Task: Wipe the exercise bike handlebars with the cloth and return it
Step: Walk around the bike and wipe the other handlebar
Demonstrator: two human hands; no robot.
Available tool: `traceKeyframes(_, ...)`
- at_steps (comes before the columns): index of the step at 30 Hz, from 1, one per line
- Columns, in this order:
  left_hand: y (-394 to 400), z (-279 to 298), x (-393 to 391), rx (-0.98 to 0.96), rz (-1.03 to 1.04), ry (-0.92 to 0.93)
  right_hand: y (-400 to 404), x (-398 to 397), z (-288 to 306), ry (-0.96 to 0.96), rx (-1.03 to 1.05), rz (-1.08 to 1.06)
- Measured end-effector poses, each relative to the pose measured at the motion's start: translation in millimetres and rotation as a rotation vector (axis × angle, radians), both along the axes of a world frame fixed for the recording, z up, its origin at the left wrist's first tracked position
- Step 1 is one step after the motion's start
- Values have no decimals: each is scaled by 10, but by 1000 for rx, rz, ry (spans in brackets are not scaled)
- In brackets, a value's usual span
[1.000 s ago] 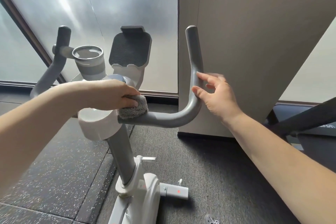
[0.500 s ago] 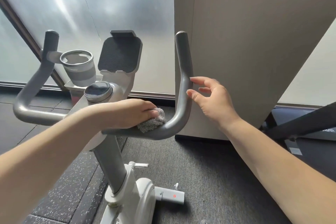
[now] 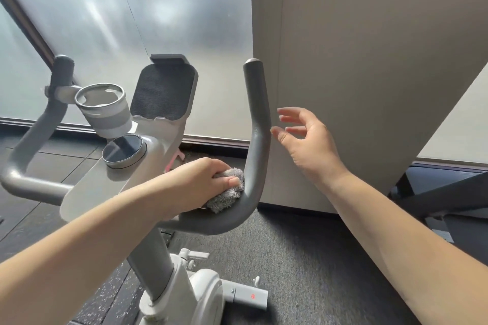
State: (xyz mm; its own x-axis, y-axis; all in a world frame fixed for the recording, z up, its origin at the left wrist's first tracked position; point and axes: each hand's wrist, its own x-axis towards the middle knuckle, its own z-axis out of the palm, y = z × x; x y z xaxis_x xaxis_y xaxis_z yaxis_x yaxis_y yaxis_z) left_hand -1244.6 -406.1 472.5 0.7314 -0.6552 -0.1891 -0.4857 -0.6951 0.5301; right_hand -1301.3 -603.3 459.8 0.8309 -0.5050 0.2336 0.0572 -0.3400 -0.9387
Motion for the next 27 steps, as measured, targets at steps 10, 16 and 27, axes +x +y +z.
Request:
traceKeyframes(10, -512, 124, 237, -651, 362, 330, -162, 269, 78, -66, 45, 84)
traceKeyframes(16, -829, 225, 504, -796, 454, 143, -294, 360, 170, -77, 19, 154)
traceKeyframes(27, -953, 704, 730, -1025, 329, -219, -482, 495, 314, -157, -45, 244)
